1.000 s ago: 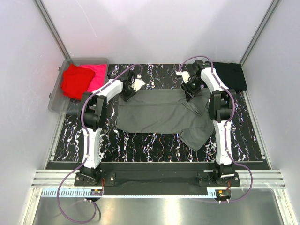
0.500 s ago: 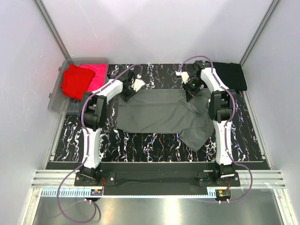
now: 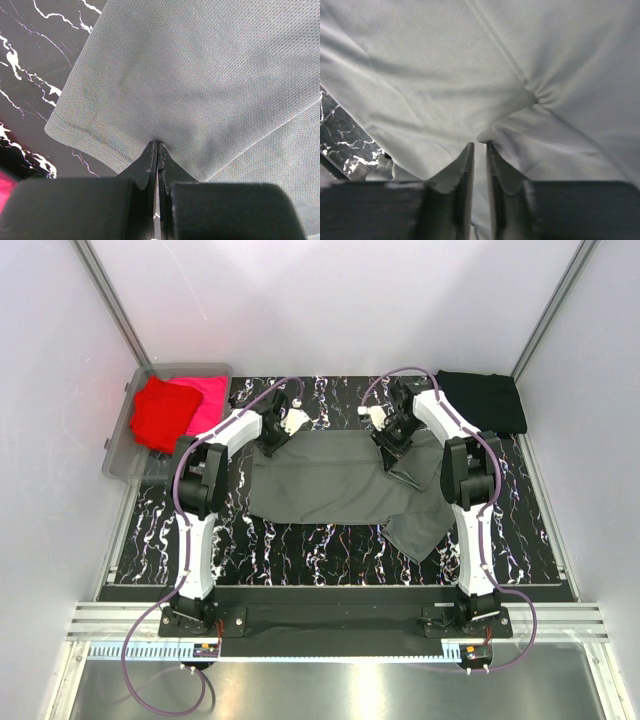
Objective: Fold and stack the t-shirts
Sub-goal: Fold the tshirt
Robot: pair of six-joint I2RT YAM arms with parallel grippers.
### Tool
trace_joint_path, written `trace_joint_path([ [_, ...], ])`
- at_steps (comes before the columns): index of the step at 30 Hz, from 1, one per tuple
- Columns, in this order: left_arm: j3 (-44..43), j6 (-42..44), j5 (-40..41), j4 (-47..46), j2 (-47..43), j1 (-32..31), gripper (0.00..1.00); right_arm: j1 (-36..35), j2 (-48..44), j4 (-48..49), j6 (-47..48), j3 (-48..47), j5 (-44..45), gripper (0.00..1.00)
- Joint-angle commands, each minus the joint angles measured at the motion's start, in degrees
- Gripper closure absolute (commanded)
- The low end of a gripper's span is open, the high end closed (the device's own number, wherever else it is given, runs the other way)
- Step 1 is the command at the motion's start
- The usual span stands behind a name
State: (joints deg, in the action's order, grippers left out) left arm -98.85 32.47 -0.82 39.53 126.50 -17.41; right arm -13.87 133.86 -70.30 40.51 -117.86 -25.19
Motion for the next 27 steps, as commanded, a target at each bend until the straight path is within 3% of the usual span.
trace_joint_path([
  [1, -1.6, -0.1, -0.1, -0.3, -2.3, -0.3, 1.0, -0.6, -3.6, -0.5, -0.6, 1.6, -1.5, 0.73],
  [5, -2.1, 0.1, 0.0, -0.4, -2.4, -0.3, 1.0, -1.1, -4.7, -1.0, -1.0, 1.7, -2.2, 0.62],
  [13, -5.6, 1.4, 0.4, 0.3, -1.2, 0.3, 1.0, 0.9, -11.3, 5.7, -3.8, -0.8, 0.1, 0.62],
  [20, -8.6, 1.2, 0.6, 3.2, 2.1, 0.8, 1.0, 8.0, -4.9, 7.5, -9.6, -5.3, 1.1, 0.63],
  [27, -12.3, 1.6, 2.3, 7.0, 6.1, 1.2, 1.0, 13.2, -1.7, 7.7, -9.1, -4.4, 2.2, 0.63],
])
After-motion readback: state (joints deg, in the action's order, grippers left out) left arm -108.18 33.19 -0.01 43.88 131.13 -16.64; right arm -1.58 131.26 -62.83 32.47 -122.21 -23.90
